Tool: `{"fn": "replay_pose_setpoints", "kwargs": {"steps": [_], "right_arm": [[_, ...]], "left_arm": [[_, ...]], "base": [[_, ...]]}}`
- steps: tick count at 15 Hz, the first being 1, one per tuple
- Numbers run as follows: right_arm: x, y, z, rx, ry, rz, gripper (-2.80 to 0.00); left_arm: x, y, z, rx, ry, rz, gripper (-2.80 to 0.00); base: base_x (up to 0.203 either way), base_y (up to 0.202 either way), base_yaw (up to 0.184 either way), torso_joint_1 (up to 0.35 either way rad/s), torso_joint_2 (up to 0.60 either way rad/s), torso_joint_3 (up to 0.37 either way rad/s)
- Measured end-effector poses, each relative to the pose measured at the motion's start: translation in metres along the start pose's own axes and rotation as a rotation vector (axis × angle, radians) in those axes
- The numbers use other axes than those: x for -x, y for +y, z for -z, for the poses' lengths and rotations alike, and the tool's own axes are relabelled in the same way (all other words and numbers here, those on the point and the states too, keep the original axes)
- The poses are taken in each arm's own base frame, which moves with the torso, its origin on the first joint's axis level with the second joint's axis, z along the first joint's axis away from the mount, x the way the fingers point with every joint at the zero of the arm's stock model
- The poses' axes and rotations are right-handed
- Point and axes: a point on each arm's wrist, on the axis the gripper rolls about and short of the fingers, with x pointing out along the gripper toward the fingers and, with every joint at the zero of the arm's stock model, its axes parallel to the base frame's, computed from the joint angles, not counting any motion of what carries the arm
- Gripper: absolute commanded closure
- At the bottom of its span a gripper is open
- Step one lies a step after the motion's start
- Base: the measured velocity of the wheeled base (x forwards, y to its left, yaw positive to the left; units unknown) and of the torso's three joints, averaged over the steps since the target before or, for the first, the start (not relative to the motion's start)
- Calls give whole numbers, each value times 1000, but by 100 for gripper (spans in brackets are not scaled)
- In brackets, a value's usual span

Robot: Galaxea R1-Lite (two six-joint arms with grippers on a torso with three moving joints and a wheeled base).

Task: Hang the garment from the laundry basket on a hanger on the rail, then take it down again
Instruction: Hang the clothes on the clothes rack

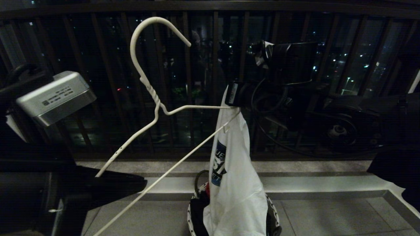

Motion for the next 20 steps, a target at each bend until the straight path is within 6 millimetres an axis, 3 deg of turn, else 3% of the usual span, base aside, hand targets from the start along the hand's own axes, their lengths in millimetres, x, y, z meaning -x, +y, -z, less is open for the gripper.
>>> {"fn": "replay_pose_setpoints", "kwargs": {"steps": [5,11,20], "right_arm": [[1,11,-3,-45,-28,14,0],[0,9,-13,-58,-73,64,0],[1,11,-12,-56,-71,61,0]], "left_arm": [[-16,-1,-1,24,-20,-8,0],[-21,1,-1,24,-24,-101,0],[-35,1,-9,74,-79,-174,0]], "base": [[0,0,0,0,0,0],[0,0,0,0,0,0],[0,0,0,0,0,0]]}}
